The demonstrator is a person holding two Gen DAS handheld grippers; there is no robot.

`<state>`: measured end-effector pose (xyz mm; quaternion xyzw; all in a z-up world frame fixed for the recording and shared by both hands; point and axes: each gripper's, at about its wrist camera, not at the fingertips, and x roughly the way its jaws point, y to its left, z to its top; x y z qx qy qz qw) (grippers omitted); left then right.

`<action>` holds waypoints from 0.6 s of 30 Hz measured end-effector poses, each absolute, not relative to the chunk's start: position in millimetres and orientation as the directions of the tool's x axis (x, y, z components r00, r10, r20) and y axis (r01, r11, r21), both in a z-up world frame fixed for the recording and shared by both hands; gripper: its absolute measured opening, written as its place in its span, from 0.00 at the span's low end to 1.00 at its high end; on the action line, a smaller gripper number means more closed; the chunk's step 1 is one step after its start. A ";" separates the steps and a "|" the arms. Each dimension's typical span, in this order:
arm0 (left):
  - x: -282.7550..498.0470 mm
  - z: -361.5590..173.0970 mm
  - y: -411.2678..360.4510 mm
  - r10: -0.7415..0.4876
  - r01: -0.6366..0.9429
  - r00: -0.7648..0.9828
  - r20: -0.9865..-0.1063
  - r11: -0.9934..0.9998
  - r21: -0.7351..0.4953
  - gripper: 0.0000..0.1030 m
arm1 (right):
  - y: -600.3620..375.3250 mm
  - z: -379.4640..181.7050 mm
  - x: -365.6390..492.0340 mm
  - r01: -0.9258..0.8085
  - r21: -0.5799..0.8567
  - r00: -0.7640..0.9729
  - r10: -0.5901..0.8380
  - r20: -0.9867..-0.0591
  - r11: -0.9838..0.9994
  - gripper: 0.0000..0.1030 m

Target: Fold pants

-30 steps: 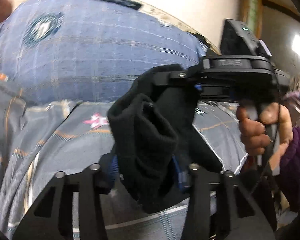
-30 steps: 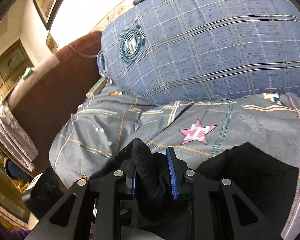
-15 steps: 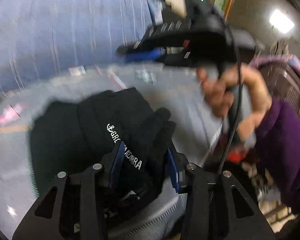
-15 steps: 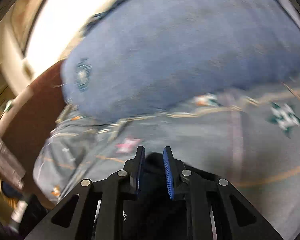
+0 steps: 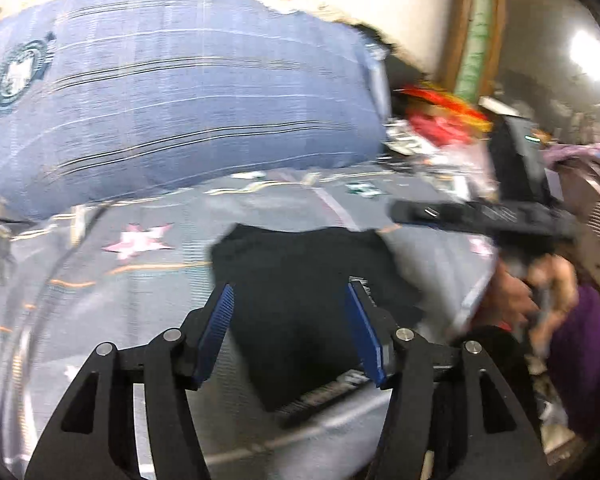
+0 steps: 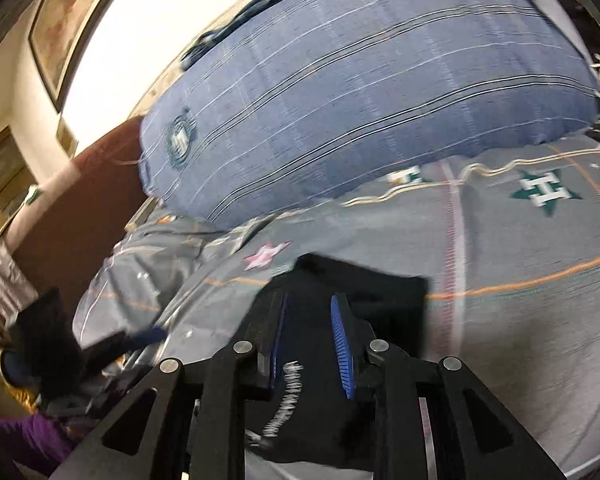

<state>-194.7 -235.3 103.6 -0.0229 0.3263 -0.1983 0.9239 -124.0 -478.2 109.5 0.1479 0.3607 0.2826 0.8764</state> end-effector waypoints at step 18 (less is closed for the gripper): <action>-101.7 18.4 -262.8 -0.088 0.105 0.544 -0.835 0.994 -0.036 0.93 | -452.3 21.4 -96.9 -0.312 0.346 0.627 0.465 -0.625 0.885 0.45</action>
